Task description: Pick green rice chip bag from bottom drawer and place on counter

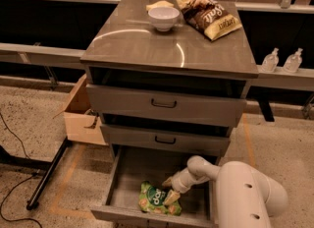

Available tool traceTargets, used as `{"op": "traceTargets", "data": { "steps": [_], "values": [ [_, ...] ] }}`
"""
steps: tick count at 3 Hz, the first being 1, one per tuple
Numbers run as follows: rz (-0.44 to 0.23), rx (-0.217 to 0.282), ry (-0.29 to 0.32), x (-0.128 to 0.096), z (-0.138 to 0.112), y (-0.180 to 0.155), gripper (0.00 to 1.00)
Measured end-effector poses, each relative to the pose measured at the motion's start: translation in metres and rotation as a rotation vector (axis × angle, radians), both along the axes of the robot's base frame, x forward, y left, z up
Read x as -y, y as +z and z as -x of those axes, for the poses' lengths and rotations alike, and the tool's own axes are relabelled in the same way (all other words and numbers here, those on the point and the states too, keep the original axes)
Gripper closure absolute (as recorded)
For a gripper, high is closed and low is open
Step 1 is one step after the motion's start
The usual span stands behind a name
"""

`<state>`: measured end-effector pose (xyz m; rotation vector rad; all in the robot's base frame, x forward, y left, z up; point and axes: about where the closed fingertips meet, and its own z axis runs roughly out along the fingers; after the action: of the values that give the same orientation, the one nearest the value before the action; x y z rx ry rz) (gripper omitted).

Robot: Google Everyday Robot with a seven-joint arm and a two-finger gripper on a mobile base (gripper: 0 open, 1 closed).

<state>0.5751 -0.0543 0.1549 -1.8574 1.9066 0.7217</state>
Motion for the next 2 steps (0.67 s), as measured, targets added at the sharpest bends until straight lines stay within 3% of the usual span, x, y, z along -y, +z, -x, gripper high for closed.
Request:
{"op": "traceTargets", "data": {
  "steps": [1, 2],
  "values": [
    [0.013, -0.009, 0.000, 0.0108, 0.0034, 0.0038, 0.73],
    [0.010, 0.009, -0.006, 0.0142, -0.0019, 0.0130, 0.95]
  ]
}}
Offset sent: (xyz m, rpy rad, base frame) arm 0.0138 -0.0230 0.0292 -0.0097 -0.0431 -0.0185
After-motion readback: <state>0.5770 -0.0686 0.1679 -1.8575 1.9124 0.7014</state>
